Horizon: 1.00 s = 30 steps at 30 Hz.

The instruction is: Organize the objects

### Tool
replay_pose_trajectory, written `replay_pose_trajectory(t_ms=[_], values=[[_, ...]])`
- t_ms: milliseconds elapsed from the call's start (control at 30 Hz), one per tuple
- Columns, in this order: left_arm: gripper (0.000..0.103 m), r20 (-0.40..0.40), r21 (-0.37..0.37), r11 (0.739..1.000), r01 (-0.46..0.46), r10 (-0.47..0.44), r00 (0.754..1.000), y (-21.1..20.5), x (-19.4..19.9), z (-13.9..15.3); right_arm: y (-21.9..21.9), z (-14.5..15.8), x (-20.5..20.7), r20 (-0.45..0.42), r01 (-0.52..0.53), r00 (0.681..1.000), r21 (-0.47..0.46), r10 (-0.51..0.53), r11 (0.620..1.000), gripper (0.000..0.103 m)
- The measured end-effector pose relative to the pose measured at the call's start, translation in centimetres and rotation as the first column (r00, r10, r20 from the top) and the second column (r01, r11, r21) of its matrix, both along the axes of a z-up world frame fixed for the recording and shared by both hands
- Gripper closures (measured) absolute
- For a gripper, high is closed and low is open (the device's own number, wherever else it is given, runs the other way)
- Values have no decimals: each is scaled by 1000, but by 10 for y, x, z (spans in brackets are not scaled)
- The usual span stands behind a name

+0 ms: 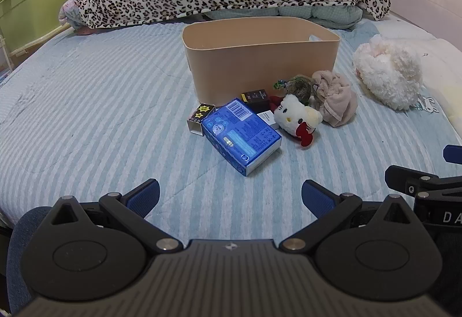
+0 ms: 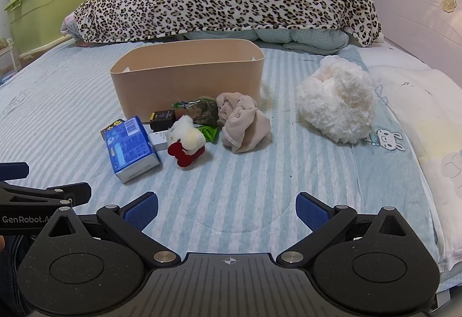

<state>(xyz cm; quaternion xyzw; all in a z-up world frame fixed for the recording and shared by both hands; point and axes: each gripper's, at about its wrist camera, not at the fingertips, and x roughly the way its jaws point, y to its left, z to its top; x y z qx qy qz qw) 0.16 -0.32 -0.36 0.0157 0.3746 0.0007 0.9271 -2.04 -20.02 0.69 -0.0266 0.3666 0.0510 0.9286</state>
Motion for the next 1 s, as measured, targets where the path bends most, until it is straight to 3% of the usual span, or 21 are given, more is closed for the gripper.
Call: replay_pose_trajectory(t_ms=[1000], values=[[0, -7, 3, 1000, 0, 0, 1000, 0, 2, 0, -3, -1, 8, -12, 8, 1000, -5, -8, 1000, 0]])
